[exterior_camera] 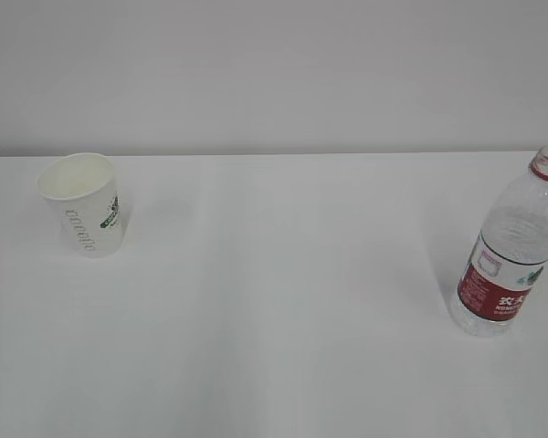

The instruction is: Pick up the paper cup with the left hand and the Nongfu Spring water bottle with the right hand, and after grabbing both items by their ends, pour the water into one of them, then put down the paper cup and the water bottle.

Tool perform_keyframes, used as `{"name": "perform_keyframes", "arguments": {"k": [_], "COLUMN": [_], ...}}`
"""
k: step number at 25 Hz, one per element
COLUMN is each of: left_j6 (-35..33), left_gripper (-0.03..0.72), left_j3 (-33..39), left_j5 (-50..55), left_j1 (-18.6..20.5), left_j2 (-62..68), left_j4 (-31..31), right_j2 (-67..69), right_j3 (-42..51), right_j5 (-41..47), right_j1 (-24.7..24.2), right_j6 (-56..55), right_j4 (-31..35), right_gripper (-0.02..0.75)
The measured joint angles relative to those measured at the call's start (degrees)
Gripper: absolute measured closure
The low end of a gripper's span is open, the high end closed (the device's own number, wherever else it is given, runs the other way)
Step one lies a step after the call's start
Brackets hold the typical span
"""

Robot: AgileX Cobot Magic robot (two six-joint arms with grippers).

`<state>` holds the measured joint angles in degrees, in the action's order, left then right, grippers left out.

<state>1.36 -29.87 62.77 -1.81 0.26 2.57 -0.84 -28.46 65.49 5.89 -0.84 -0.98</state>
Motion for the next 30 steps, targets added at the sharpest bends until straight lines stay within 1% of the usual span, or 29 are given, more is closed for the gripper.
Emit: {"name": "perform_keyframes", "arguments": {"k": [30], "left_j6": [0.0], "left_gripper": [0.101], "left_j3": [0.0], "left_j5": [0.0], "left_j1": [0.0], "left_j2": [0.0], "left_j4": [0.1], "right_j2": [0.0], "right_j3": [0.0], "right_j5": [0.0], "right_j1": [0.0], "right_j6": [0.0], "right_j4": [0.0], "right_gripper": [0.149]}}
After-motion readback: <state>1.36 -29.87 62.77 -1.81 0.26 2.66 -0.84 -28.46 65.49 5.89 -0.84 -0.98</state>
